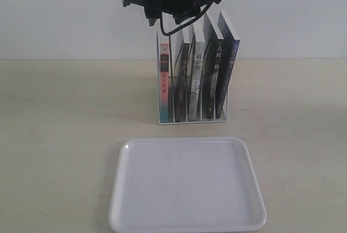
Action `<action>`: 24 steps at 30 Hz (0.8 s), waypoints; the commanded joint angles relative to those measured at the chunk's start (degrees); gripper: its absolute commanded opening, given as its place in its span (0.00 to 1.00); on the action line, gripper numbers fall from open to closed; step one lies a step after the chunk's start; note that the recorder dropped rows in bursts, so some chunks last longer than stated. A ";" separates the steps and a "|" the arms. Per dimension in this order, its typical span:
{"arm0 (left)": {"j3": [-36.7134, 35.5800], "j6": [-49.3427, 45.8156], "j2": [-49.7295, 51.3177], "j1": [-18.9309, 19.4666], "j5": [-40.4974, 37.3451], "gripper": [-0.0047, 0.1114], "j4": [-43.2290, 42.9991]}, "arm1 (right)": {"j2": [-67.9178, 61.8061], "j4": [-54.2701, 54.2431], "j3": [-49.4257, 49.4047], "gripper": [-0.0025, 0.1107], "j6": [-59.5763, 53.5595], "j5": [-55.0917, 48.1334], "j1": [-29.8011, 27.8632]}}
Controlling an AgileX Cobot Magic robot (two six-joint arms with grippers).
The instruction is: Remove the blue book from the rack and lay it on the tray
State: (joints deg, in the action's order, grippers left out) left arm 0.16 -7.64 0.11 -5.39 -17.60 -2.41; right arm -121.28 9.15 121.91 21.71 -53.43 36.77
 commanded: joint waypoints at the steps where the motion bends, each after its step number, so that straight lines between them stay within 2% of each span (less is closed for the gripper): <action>1: -0.16 0.58 -0.11 -0.51 0.79 0.08 0.47 | -0.33 0.41 0.51 0.48 0.95 1.72 0.06; 8: -0.16 0.58 -0.11 -0.51 0.79 0.08 0.47 | -1.36 0.41 0.51 0.48 1.76 2.08 0.30; 14: -0.16 0.58 -0.11 -0.51 0.79 0.08 0.47 | -2.60 1.24 0.51 0.36 1.76 2.19 0.30; 18: -0.16 0.58 -0.11 -0.51 0.79 0.08 0.47 | -2.87 2.02 0.51 0.39 1.76 1.81 0.30; 24: -0.16 0.58 -0.11 -0.51 0.79 0.08 0.47 | -4.19 2.11 0.51 0.39 2.14 1.81 0.30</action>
State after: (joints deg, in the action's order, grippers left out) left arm 0.16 -7.64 0.11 -5.39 -17.60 -2.41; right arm -124.96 10.65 122.14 23.60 -51.82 37.05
